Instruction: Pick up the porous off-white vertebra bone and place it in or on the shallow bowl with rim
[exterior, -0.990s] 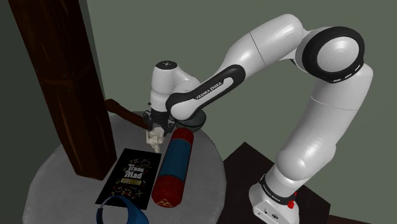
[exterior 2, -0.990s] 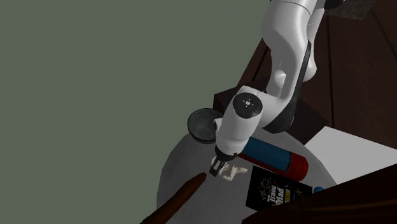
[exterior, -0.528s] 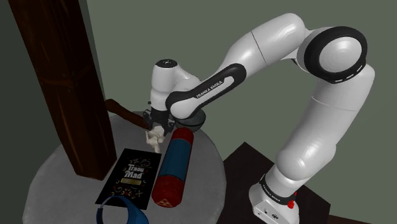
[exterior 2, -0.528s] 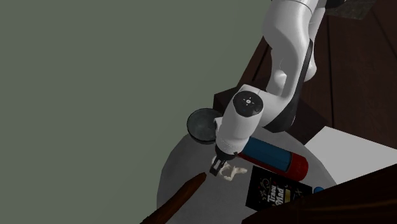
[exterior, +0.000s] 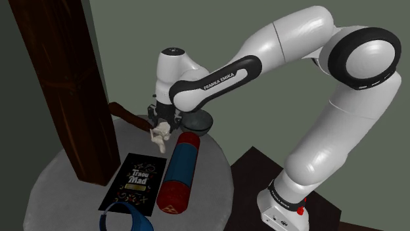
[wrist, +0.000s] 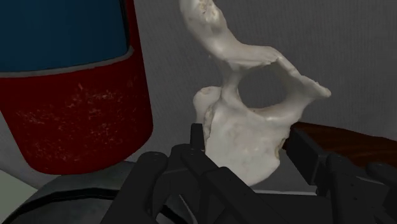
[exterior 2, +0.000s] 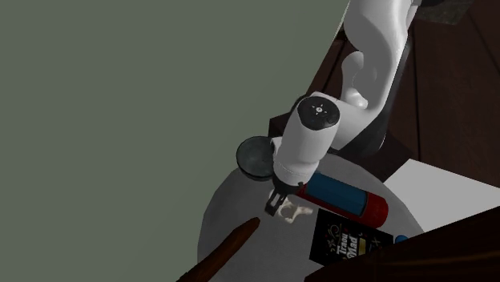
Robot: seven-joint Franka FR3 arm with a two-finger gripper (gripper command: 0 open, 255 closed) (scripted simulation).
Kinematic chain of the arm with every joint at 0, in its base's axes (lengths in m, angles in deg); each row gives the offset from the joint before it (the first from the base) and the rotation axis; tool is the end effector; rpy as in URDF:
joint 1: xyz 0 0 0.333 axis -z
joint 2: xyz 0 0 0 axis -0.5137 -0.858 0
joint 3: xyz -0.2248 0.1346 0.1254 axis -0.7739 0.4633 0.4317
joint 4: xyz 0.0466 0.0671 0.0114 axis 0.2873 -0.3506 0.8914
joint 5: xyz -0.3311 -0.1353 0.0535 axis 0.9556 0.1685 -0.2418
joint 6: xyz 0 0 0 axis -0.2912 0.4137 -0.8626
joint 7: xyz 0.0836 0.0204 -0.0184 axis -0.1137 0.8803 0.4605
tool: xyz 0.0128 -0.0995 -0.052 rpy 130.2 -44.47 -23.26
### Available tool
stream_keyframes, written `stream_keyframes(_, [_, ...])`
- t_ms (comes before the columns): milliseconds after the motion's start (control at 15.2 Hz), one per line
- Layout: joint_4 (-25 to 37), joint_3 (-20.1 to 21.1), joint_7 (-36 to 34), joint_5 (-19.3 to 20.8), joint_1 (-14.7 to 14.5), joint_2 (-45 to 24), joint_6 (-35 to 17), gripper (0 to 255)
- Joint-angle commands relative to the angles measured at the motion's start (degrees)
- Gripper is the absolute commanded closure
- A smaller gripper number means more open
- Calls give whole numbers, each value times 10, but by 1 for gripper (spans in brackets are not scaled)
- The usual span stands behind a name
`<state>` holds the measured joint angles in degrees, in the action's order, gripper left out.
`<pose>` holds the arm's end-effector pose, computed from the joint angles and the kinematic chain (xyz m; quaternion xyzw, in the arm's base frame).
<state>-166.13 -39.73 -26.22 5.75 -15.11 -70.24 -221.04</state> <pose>0.4734 0.2217 0.3449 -0.8649 0.4994 -0.0467 0.0215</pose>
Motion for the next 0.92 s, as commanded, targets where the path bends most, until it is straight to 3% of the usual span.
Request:
stream_keyframes(0, [5, 2, 8, -12, 2, 10, 12, 255])
stream_keyframes(858, [55, 3, 55, -73, 8, 72, 105, 255])
